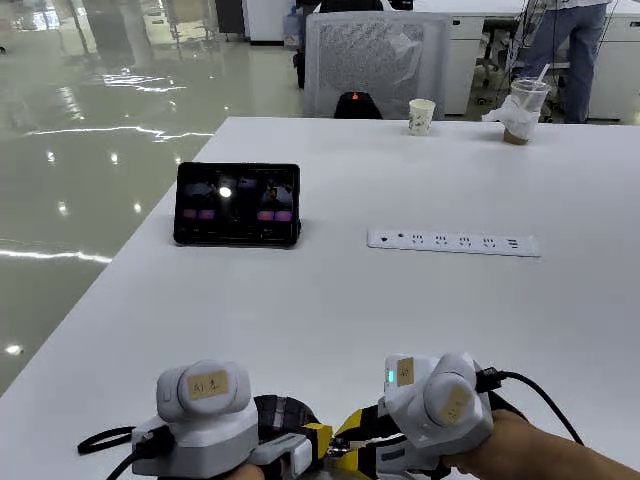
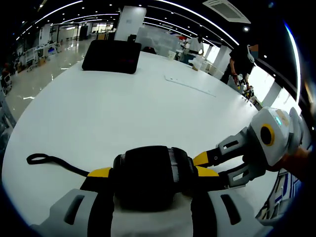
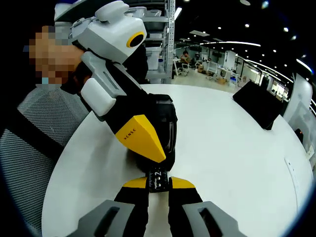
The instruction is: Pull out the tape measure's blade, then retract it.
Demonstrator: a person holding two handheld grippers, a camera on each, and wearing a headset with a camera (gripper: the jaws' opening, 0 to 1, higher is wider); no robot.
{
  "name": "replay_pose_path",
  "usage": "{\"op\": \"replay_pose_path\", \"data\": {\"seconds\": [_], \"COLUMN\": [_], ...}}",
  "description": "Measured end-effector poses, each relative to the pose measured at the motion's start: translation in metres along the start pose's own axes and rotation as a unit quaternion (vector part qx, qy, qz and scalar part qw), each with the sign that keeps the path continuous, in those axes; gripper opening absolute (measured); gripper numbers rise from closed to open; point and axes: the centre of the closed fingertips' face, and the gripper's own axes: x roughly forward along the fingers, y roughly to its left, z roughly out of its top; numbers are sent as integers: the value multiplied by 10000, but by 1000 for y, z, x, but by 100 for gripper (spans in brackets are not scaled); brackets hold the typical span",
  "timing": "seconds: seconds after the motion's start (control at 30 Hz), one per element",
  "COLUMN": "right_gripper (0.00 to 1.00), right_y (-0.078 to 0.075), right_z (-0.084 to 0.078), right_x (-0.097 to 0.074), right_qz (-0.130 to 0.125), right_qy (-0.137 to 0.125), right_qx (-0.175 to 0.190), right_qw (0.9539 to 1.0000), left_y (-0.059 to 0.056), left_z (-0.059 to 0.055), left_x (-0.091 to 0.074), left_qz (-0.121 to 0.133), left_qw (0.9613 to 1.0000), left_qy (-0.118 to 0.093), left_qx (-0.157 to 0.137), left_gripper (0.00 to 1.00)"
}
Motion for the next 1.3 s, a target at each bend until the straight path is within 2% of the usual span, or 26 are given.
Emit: {"op": "replay_pose_path", "data": {"seconds": [0.37, 1.3], "right_gripper": [12, 12], "right_y": [0, 2], "right_z": [4, 3], "right_x": [6, 7], "right_qz": [36, 44], "right_qy": [17, 126], "right_qx": [-57, -247], "right_qw": [10000, 9996], "left_y": [0, -1], "left_z": [0, -1], "left_x": [0, 0], "left_qz": [-6, 11], "left_qw": [10000, 10000], "left_qy": [6, 11], "left_qx": [5, 47], "left_gripper": [58, 59]}}
